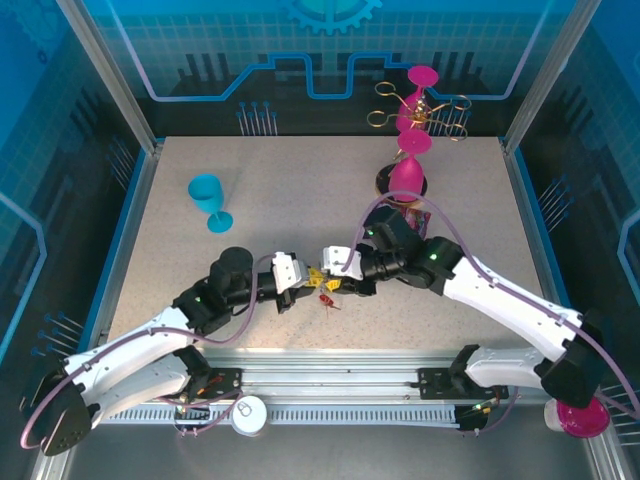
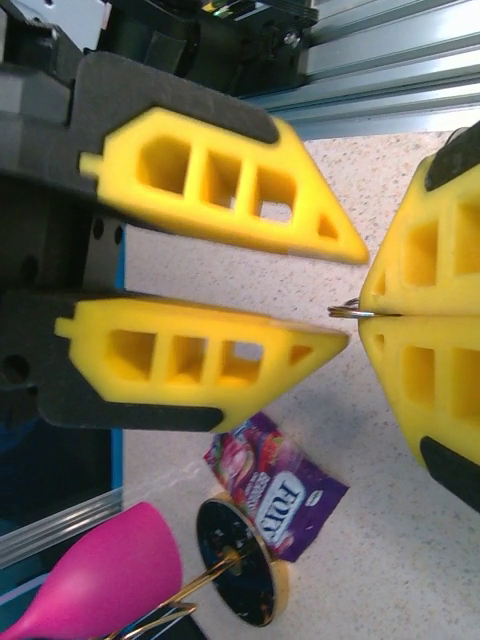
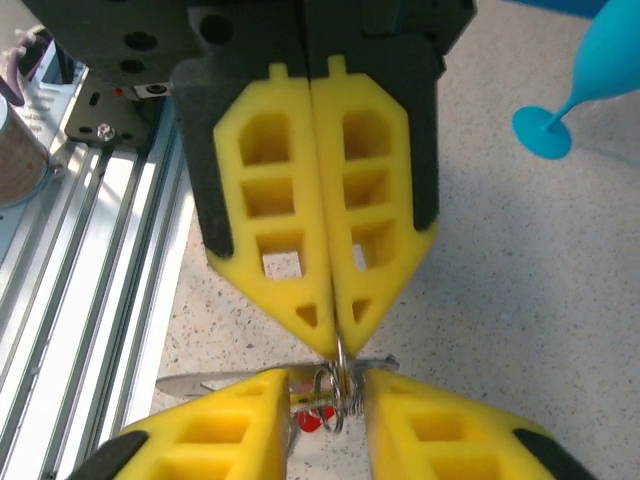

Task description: Put the keys on the keyring

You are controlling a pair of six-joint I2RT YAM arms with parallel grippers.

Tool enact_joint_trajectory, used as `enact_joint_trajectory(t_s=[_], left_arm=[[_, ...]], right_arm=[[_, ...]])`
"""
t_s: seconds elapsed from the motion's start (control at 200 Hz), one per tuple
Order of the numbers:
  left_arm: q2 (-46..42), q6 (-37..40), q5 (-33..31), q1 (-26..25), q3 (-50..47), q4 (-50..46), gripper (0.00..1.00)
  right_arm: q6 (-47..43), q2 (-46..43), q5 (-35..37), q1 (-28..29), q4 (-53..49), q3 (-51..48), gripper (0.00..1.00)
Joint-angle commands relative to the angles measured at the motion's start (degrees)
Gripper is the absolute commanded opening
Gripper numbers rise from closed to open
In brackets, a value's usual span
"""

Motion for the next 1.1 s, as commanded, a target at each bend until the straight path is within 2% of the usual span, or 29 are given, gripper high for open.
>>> enact_joint_trajectory(t_s=[0.0,0.185,0.505,0.59,0.765,0.895,0.961,1.096], left_arm=[[-2.1,-3.2,-0.2,-0.2,-2.8,8.7,0.0],[-0.8,-8.6,-0.2,-0.2,-6.2,18.7,0.0],[-0.1,-10.2,1.1,-0.1,-6.7,20.3,0.0],[-0.1,-10.4,1.3,-0.1,-6.8,20.2,0.0],[-0.5,-11.2,1.2,-0.2,-7.2,20.8,0.0],[-1.3,-11.1,0.1,-0.1,-6.9,17.8,0.0],[-1.9,-10.0,-1.5,-0.2,-6.0,13.8,0.18],[-2.3,-7.4,-2.5,-0.2,-2.9,5.0,0.19]], right_arm=[[6.2,-4.1,-4.5,-3.1,7.5,-4.0,0.31],[11.1,-4.7,-6.9,-4.3,12.1,-8.0,0.32],[14.2,-3.3,-9.7,-4.5,17.8,-9.1,0.27],[14.1,-3.1,-10.0,-4.5,18.4,-9.1,0.21],[13.1,-2.6,-11.1,-4.5,17.3,-9.1,0.0],[11.5,-3.1,-10.9,-4.5,15.2,-8.2,0.0],[9.9,-3.0,-10.6,-4.5,12.5,-6.9,0.0],[4.3,-1.4,-6.9,-3.1,4.2,-2.7,0.0]])
